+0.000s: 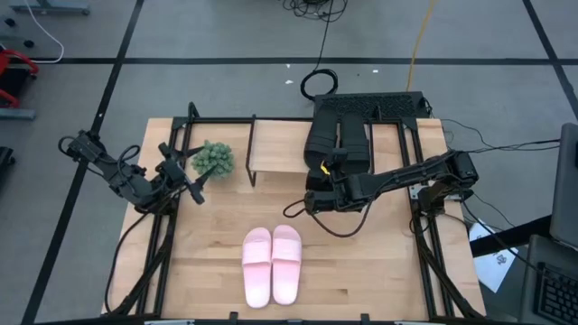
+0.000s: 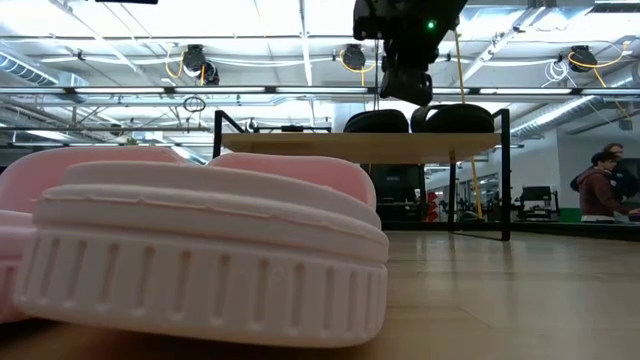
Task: Pick and place slides into the shelf
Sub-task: Adjust the black slipper on the shelf
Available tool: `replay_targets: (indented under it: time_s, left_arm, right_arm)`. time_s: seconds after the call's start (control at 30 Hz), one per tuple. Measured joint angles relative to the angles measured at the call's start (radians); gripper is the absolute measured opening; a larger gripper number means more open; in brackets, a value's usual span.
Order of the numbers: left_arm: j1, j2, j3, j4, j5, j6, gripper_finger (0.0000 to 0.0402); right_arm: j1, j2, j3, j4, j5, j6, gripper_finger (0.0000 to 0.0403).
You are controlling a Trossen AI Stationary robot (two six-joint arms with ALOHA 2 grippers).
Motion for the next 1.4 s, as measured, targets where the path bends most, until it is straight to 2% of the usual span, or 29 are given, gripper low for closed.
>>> replay_targets:
  time_s: [0.13, 0.3, 0.43, 0.9, 1.4]
  left_arm:
    - [0.0, 0.0, 0.0, 0.0, 0.0, -0.003, 0.0294]
    - [0.0, 0.0, 0.0, 0.0, 0.0, -0.004, 0.0294]
    - [0.0, 0.0, 0.0, 0.0, 0.0, 0.0, 0.0294]
    - [0.0, 0.0, 0.0, 0.0, 0.001, 0.004, 0.0294]
    - [0.0, 0.0, 0.0, -0.001, 0.001, 0.005, 0.0294]
  right_arm:
    - [-0.006, 0.0, 0.0, 0.003, -0.06, 0.022, 0.0059]
    - [-0.021, 0.0, 0.0, -0.001, -0.04, 0.018, 0.0119]
    - [-0.035, 0.0, 0.0, -0.006, -0.019, 0.007, 0.0148]
    - [-0.044, 0.0, 0.0, -0.006, -0.065, 0.035, 0.015]
    - [-0.116, 0.008, 0.0, -0.042, -0.068, 0.053, 0.0144]
